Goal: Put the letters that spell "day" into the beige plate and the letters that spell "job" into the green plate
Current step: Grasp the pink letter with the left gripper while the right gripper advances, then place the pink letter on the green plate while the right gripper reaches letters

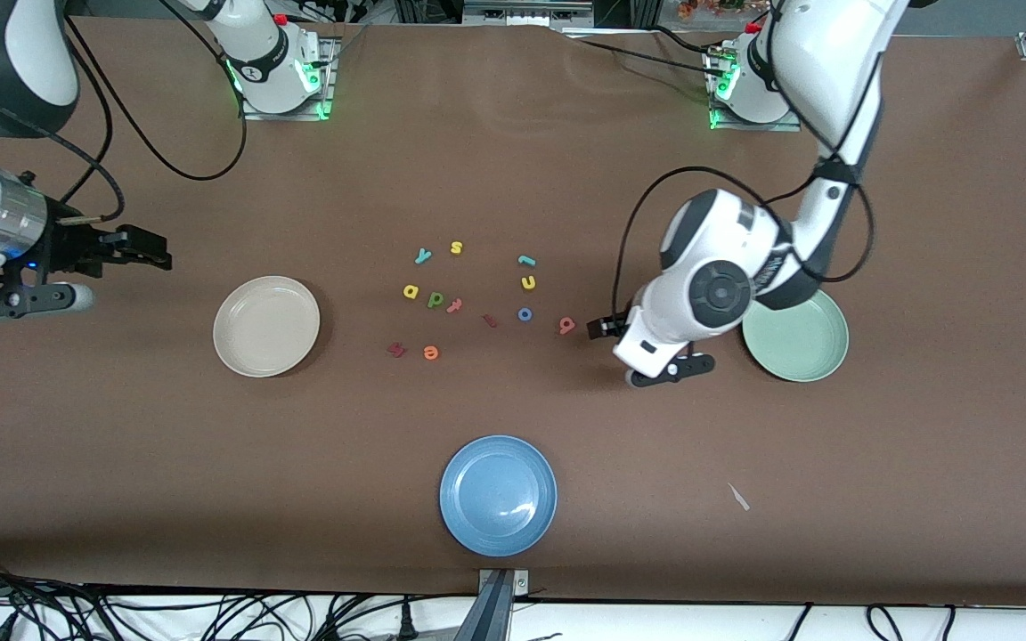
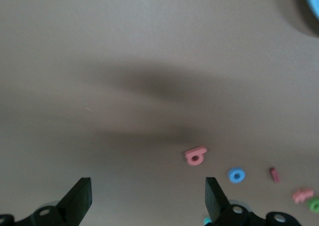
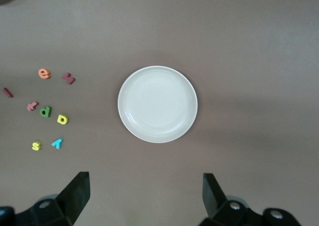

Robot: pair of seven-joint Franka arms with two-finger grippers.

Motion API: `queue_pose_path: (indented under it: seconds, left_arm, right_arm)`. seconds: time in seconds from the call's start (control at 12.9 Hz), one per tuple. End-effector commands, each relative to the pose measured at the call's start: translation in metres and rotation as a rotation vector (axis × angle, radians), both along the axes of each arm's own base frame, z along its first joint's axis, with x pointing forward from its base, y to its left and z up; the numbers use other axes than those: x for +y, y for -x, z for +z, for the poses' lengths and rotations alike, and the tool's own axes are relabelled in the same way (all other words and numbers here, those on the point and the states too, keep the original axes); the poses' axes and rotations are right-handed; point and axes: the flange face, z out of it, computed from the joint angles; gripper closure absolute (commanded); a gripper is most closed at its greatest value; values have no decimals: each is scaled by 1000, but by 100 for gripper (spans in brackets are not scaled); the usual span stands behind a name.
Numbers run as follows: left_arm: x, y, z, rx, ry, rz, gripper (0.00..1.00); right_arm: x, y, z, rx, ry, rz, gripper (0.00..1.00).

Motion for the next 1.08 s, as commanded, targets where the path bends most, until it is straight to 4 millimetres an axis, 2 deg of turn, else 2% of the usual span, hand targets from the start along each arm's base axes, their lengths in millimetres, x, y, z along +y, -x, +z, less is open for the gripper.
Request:
queue_pose_path:
  seconds: [0.0,0.08,0.15,0.31,0.46,0.62,0.7,0.85,1.01]
  left_arm:
    - [-32,8,-35,-22,6,124,0]
    - [-41,10,-47,-37,8,157,2]
    - [-49,13,-59,-46,8,190,8]
    - [-57,16,-79,-55,5,239,31]
    - [-65,25,-92,-44,-7,222,33]
    - [-66,30,-103,-28,-19,218,48]
    - [-67,33,-106,-22,-24,214,50]
    - [-67,37,-110,-14,-30,210,50]
    - [-68,39,-114,-11,-35,203,55]
  right_arm:
    - [17,-5,-5,-22,-14,-2,0]
    - [25,-9,-10,-37,-19,8,0]
    - [28,-7,-21,-38,-35,4,0]
    - [35,2,-34,-46,-62,-17,0]
    - [69,8,-48,-28,-65,-46,0]
    - [121,19,-70,-52,-72,-122,0]
    - [141,25,-80,-64,-75,-154,0]
    - [168,37,-101,-65,-80,-172,0]
    - [201,61,-138,-77,-83,-226,0]
